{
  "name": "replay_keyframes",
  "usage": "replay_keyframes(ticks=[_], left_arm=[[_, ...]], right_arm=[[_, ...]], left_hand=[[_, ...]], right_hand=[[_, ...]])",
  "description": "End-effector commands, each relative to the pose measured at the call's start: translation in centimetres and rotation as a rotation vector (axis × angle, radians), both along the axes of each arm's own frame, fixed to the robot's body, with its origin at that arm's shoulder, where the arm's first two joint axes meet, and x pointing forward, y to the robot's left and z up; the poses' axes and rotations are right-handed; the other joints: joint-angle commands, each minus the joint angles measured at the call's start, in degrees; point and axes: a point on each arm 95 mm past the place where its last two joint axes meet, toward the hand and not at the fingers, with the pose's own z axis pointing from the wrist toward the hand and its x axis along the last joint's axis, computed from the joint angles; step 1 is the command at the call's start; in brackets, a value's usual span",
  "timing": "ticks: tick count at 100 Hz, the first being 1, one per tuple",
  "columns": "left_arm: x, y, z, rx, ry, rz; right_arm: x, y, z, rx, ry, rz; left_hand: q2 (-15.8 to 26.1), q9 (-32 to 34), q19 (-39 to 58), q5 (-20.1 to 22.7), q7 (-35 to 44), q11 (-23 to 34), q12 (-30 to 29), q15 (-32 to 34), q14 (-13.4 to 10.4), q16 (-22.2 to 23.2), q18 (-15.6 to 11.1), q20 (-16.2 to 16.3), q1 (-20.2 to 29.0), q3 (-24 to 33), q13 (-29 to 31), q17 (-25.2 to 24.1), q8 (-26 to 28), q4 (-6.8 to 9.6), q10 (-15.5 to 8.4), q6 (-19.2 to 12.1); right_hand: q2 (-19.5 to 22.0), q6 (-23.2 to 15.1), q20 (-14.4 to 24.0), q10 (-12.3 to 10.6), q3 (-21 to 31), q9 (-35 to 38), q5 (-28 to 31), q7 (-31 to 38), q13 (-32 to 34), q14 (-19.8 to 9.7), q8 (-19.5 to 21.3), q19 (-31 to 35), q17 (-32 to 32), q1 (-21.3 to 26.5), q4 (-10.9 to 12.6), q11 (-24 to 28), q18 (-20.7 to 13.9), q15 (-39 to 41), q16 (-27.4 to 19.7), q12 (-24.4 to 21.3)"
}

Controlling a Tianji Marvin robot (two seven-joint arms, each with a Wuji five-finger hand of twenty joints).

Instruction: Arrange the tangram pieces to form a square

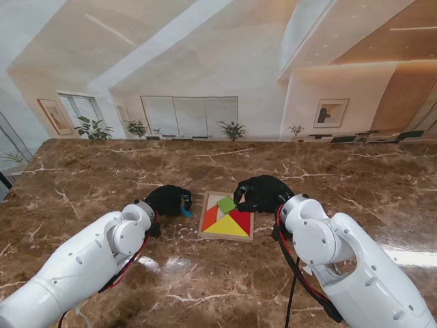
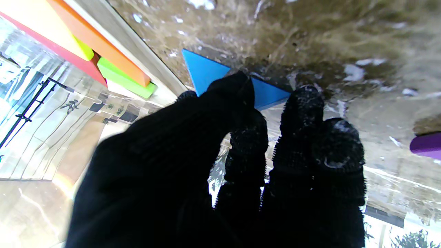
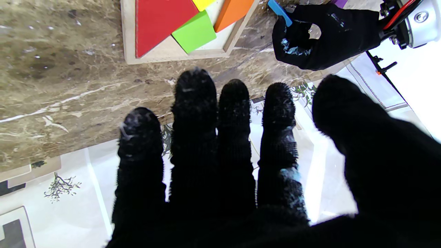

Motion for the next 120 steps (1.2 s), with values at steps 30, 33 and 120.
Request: replay_keyframes(ticks=[30,33,120], left_arm=[[0.1,-0.1,0.3,-0.012,0.014,0.0],[0.1,-0.1,0.3,-0.013,0.014,-0.001],[-0.7,-0.1,-1.0,0.06,0.091,-0.028]], right_arm=[[-0.2,-0.1,-0.6,-0.001,0.034,-0.001],[-0.2,-0.1,-0.6,-0.001,0.034,-0.001],[-0.1,-0.2,-0.7,-0.001,0.034,-0.003]], left_hand=[[-2.35,1.93,1.83,2.43,2.97,-0.12,0.98,-2.19,3.11,0.42,-2.55,1.52,3.32,4.5,2.62,0.54,3.43,-0.84,-1.75,2.25],[-2.35,1.93,1.81,2.43,2.97,-0.13,1.01,-2.22,3.12,0.49,-2.53,1.53,3.28,4.52,2.63,0.54,3.47,-0.86,-1.73,2.25],[1.15,-0.66,-0.73,-1.16,7.37,-2.55,-0.12,-4.19,0.57,-7.09,0.35,2.88,3.12,-3.81,-0.63,-4.06,5.77,0.47,-3.19,-1.03]], right_hand=[[1.94,0.46,-0.66,0.21,-0.04,0.63,0.19,0.72,2.59,-0.18,-0.41,2.19,0.55,-2.5,1.05,0.4,0.19,1.0,-0.32,-0.45],[1.95,0.4,-0.66,0.27,-0.05,0.63,0.18,0.71,2.59,-0.18,-0.41,2.22,0.6,-2.53,1.05,0.41,0.21,1.01,-0.32,-0.45],[2.26,0.4,-0.85,0.31,-0.17,0.55,0.22,0.72,2.67,-0.17,-0.46,2.38,0.63,-2.74,1.12,0.45,0.26,1.06,-0.36,-0.54]])
